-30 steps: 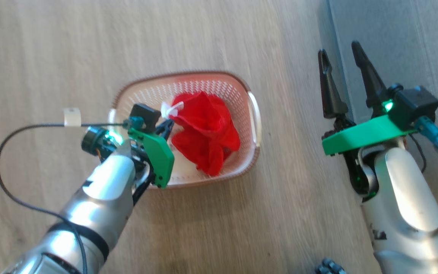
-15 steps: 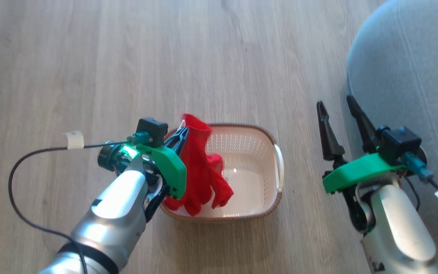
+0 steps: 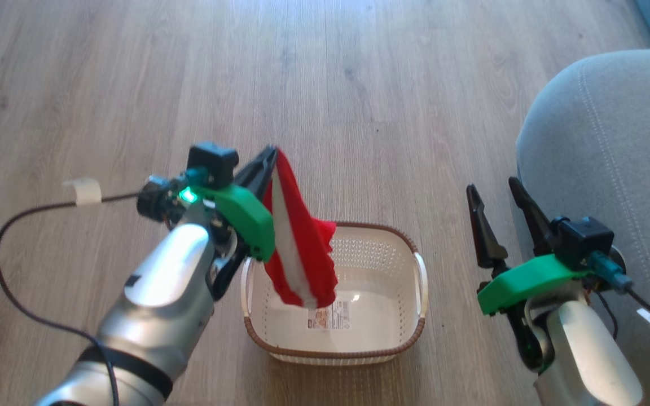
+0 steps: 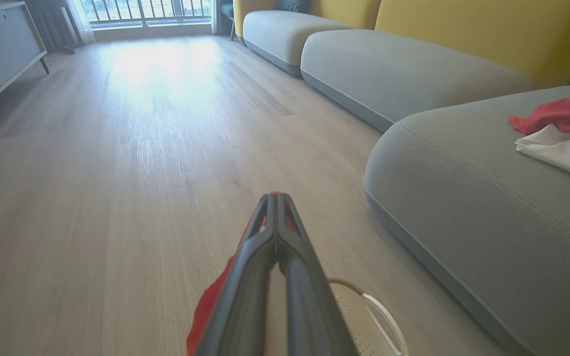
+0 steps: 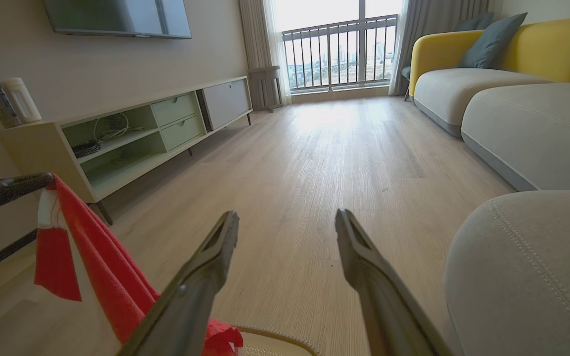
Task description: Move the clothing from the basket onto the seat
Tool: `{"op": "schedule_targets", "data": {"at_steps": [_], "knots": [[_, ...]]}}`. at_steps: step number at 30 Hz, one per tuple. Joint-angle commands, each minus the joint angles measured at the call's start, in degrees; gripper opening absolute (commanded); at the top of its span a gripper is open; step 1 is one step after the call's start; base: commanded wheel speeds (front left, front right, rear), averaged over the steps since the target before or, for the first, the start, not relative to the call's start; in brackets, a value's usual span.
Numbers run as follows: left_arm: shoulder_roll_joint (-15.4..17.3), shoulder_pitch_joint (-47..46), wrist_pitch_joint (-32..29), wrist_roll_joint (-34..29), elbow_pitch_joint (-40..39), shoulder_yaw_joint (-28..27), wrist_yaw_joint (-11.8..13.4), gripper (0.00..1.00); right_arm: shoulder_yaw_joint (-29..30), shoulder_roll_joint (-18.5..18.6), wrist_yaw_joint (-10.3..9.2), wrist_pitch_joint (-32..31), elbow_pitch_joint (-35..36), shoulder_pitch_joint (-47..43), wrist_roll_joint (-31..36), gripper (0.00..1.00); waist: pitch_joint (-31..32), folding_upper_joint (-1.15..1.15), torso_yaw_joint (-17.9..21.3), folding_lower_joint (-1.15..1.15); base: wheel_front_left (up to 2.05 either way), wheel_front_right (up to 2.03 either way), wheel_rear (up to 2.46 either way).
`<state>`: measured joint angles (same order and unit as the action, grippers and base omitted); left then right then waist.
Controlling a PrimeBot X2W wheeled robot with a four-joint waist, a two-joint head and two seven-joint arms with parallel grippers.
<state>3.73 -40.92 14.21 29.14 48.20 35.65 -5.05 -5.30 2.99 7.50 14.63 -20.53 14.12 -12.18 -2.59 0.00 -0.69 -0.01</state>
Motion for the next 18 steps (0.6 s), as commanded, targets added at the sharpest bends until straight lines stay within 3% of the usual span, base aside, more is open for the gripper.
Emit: {"op": "schedule_targets", "data": {"at_steps": [1, 18], "knots": [[1.3, -4.6, 0.8, -0.4, -2.5, -2.4, 0.0, 0.00, -1.4, -0.1, -0.01, 0.4, 1.5, 0.1, -0.4, 1.00, 0.6, 0.00, 0.0, 0.01, 0.00, 0.00, 0.00], [-0.5, -14.5, -0.2, 0.1, -8.2, 0.0, -1.3, 0.00, -2.3, -0.1, -0.01, 0.4, 1.6, -1.5, -1.3, 1.00, 1.6, 0.00, -1.0, 0.01, 0.00, 0.00, 0.00]]}}
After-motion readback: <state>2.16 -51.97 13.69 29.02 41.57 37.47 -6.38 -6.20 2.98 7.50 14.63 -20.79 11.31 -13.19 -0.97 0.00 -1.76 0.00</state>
